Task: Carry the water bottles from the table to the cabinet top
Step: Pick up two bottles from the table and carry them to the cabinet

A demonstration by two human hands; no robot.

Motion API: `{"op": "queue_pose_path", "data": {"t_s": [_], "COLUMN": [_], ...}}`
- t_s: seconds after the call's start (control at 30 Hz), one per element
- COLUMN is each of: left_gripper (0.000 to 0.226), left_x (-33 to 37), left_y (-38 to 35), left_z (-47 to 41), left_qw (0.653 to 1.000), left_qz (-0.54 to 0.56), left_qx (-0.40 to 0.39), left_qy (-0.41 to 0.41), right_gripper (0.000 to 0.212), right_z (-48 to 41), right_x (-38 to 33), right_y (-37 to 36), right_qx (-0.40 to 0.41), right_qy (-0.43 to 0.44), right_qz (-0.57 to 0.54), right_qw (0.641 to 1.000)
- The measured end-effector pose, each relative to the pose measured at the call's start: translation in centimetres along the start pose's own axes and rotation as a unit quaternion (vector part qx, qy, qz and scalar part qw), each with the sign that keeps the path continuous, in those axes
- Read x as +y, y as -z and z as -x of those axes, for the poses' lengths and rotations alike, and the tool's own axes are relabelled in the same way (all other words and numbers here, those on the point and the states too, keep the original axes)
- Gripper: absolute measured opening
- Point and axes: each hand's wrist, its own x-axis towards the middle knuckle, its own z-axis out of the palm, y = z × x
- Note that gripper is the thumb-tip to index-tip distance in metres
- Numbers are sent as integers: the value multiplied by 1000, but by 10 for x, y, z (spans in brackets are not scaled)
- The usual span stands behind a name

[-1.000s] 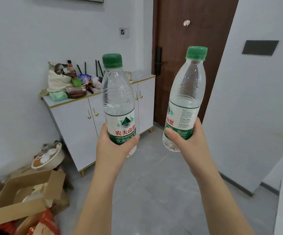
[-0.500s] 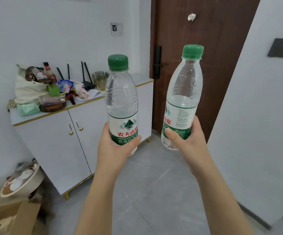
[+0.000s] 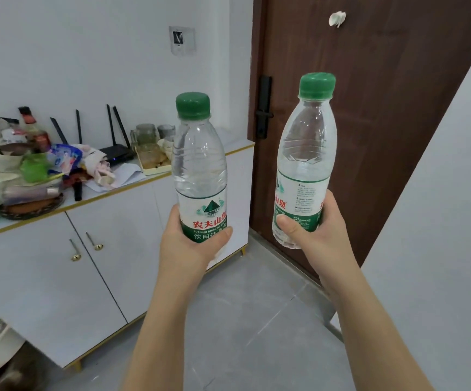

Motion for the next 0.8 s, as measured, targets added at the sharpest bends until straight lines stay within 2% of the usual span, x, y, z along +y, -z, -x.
{"op": "queue_pose_path", "data": {"t_s": [0.27, 0.43, 0.8], "left_gripper": [58, 56, 65], "left_x": [-20, -18, -65], "left_y": [-40, -63, -106], "left_z": [-148, -243, -365], "left_qw": [998, 995, 994], "left_qz": [13, 24, -3], "left_qx": [-51, -82, -101], "left_qy": [-31, -47, -32], "right_gripper": [54, 56, 60], "right_z": [-129, -209, -322], "right_x": [51, 67, 128], "right_y": [-25, -41, -52], "right_qx": [35, 64, 95], "right_qy": [18, 21, -8], "right_qz": [19, 29, 27], "right_qw": [999, 997, 995]}}
